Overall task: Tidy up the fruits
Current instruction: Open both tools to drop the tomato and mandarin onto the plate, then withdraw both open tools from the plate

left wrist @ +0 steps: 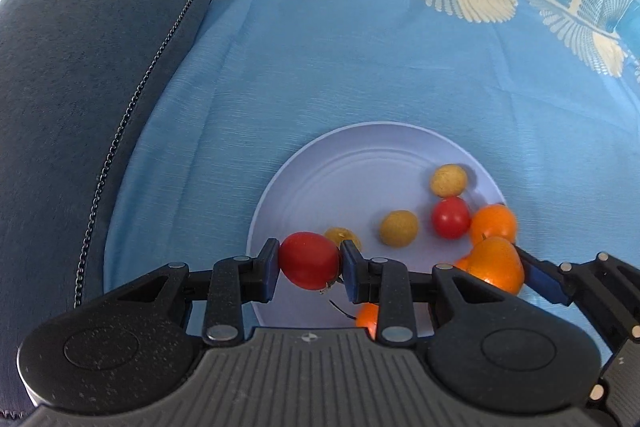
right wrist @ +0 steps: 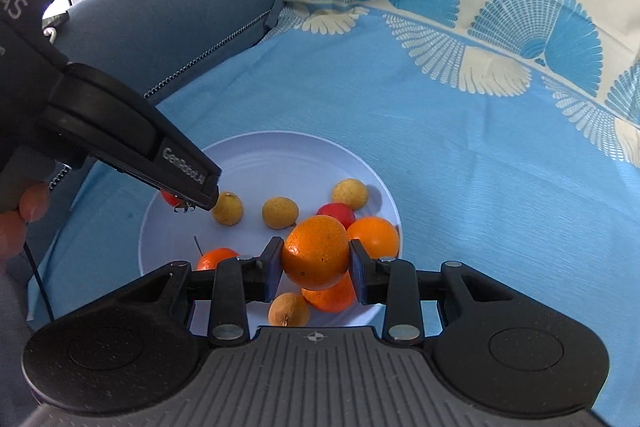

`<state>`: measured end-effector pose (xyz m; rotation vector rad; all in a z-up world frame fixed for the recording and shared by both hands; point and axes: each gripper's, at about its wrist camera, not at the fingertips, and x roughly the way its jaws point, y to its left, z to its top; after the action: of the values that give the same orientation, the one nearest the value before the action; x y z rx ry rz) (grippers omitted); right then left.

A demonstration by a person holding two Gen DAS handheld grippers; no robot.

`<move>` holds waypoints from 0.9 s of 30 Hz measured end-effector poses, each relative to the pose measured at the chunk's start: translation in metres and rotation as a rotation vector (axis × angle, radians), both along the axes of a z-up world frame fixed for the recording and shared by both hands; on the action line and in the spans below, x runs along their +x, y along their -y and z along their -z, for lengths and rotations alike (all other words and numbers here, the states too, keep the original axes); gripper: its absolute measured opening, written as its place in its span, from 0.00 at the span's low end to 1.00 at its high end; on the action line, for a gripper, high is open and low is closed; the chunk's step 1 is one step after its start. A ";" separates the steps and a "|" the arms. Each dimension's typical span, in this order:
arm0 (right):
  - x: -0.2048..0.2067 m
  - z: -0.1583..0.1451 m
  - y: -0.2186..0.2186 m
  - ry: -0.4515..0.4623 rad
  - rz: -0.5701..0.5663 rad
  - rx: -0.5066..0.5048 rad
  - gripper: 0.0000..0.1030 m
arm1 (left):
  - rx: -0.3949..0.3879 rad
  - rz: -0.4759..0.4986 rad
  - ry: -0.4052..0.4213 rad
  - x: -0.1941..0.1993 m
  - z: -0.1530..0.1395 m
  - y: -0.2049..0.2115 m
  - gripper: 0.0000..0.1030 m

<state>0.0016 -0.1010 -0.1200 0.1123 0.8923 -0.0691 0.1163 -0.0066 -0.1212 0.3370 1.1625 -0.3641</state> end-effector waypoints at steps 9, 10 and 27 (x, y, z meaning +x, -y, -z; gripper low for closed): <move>-0.001 -0.018 0.003 0.082 -0.047 -0.065 0.88 | -0.047 0.008 0.132 -0.012 -0.038 -0.023 1.00; -0.005 -0.022 0.005 0.078 -0.033 -0.057 0.91 | -0.051 -0.003 0.131 -0.017 -0.041 -0.027 1.00; -0.110 -0.076 -0.028 0.067 0.155 -0.058 0.99 | -0.036 -0.066 0.187 -0.126 -0.096 -0.071 1.00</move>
<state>-0.1083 -0.0733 -0.0435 0.1288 0.8127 -0.2339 -0.0101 0.0646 -0.0255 0.2939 0.9802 -0.2889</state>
